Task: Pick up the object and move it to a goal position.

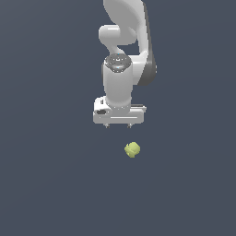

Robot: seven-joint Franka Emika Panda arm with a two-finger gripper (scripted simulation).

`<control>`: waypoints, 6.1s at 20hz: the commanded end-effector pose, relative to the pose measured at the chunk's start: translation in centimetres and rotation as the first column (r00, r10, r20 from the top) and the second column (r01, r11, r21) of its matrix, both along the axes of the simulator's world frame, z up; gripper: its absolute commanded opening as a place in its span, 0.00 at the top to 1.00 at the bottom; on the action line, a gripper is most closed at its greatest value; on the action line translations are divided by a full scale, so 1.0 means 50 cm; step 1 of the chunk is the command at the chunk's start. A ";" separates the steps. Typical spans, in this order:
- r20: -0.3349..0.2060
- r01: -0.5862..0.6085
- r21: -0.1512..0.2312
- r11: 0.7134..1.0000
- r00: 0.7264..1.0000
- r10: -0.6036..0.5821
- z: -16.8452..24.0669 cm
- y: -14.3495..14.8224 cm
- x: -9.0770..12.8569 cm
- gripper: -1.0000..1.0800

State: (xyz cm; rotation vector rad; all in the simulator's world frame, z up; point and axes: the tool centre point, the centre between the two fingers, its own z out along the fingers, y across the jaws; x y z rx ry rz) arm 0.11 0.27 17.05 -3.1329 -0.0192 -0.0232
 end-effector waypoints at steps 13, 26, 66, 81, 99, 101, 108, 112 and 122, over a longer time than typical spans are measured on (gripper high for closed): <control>-0.020 -0.014 -0.008 1.000 1.000 0.013 -0.024 -0.017 -0.013 0.04; -0.021 -0.155 -0.013 0.988 0.988 0.155 -0.049 0.014 0.015 0.04; -0.015 -0.642 -0.009 0.767 0.767 0.642 -0.252 0.142 0.099 0.04; -0.015 -0.642 -0.009 0.767 0.767 0.642 -0.260 0.142 0.101 1.00; -0.015 -0.642 -0.009 0.767 0.767 0.642 -0.169 0.107 0.033 1.00; -0.015 -0.642 -0.010 0.767 0.767 0.642 -0.146 0.098 0.015 1.00; -0.015 -0.642 -0.010 0.767 0.767 0.642 -0.050 0.063 -0.055 1.00; -0.015 -0.642 -0.010 0.767 0.767 0.642 0.005 0.042 -0.095 1.00; -0.014 -0.642 -0.008 0.767 0.767 0.642 0.134 -0.004 -0.184 1.00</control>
